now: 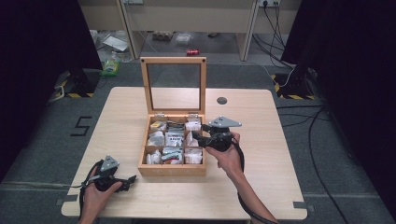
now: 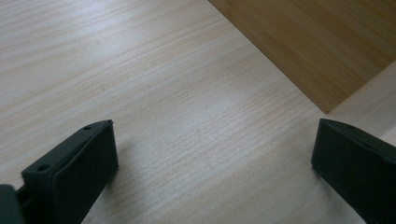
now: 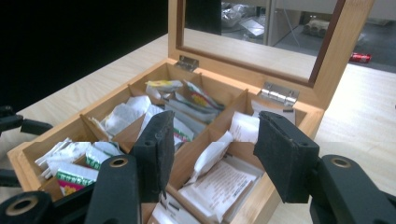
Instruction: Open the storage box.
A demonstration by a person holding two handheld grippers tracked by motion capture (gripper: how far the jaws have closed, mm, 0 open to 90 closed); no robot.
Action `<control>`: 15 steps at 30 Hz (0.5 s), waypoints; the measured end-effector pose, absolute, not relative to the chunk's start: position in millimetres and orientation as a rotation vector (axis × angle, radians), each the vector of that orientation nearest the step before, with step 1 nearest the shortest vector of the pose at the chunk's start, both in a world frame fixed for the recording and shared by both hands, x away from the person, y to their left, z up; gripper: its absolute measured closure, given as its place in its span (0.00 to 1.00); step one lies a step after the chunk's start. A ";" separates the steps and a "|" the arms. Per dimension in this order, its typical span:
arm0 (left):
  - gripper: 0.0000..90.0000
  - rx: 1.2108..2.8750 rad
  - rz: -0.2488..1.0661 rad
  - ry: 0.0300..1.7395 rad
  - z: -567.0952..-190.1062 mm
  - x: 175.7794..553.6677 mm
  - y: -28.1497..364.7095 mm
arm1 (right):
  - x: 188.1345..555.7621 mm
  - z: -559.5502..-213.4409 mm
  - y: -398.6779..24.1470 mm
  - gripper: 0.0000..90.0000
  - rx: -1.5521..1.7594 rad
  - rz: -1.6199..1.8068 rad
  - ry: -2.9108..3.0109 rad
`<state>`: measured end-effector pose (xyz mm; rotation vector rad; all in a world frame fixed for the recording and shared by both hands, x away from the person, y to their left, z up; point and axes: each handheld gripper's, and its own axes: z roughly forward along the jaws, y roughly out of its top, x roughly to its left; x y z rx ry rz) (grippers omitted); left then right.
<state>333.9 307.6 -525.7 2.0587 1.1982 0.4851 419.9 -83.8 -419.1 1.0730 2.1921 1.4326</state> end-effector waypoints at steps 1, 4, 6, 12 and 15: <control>0.00 2.058 0.486 1.198 -525.7 333.9 307.6 | 419.2 -420.6 -84.5 0.52 1.072 1.436 2.194; 0.00 2.060 0.486 1.197 -525.7 333.9 307.7 | 418.0 -423.4 -86.5 0.52 1.074 1.433 2.205; 0.00 2.061 0.485 1.197 -525.6 333.9 307.7 | 417.7 -424.3 -88.0 0.52 1.079 1.424 2.204; 0.00 2.059 0.486 1.198 -525.7 333.9 307.6 | 418.1 -428.0 -88.5 0.51 1.096 1.418 2.219; 0.00 2.058 0.486 1.198 -525.8 333.9 307.6 | 418.5 -431.8 -86.3 0.51 1.101 1.407 2.238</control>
